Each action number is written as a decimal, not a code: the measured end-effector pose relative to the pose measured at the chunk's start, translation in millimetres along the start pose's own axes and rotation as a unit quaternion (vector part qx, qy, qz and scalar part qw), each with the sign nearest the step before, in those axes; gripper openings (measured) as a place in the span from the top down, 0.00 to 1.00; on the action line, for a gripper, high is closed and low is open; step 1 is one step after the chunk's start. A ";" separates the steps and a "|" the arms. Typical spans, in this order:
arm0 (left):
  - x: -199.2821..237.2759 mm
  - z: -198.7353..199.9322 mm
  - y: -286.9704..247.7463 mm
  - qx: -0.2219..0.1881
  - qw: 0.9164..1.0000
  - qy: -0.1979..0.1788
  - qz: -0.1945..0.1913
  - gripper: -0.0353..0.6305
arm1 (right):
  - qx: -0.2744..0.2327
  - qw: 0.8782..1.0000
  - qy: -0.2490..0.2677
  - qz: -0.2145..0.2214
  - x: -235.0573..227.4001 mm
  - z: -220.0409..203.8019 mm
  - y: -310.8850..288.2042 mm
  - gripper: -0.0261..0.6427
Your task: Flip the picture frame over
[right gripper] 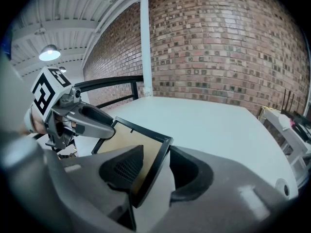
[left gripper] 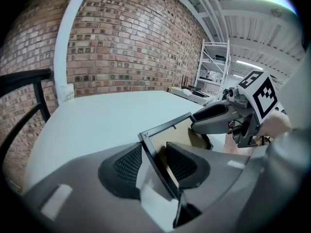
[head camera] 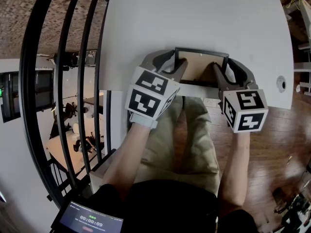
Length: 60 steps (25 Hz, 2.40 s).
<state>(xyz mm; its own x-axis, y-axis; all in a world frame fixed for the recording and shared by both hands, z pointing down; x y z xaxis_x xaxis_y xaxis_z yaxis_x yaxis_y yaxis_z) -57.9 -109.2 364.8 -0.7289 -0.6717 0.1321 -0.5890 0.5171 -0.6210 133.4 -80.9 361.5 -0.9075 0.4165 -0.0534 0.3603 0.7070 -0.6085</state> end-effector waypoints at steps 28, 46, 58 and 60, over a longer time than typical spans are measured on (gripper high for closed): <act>13.8 -4.4 -18.8 0.005 1.000 0.016 -0.001 0.70 | 0.004 0.999 -0.052 0.011 -8.7 -7.5 -23.1 0.73; 18.7 -5.9 -25.8 0.017 1.000 0.013 0.009 0.70 | 0.021 0.999 -0.048 0.002 -10.0 -8.8 -30.6 0.73; 16.8 -5.1 -28.5 0.038 0.999 0.012 0.016 0.70 | 0.039 0.998 -0.042 -0.006 -8.7 -8.8 -32.5 0.73; 16.6 -4.7 -29.1 0.041 0.999 0.011 0.017 0.70 | 0.042 0.998 -0.040 -0.008 -8.4 -8.6 -33.0 0.73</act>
<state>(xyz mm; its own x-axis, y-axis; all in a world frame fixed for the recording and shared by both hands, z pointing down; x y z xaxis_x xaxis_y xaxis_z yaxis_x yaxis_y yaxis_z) -54.5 -133.0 388.7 -0.7564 -0.6419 0.1257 -0.5337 0.4946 -0.6859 131.0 -102.8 388.8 -0.9284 0.3564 -0.1053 0.3303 0.6617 -0.6731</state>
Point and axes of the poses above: the fingertips, and each gripper's own axes: y backward along the fingers, x to its left, z out of its top, the point moved 9 cm from there along y, backward along the fingers, and after that the axes turned 1 degree about z, right-handed, at the moved point
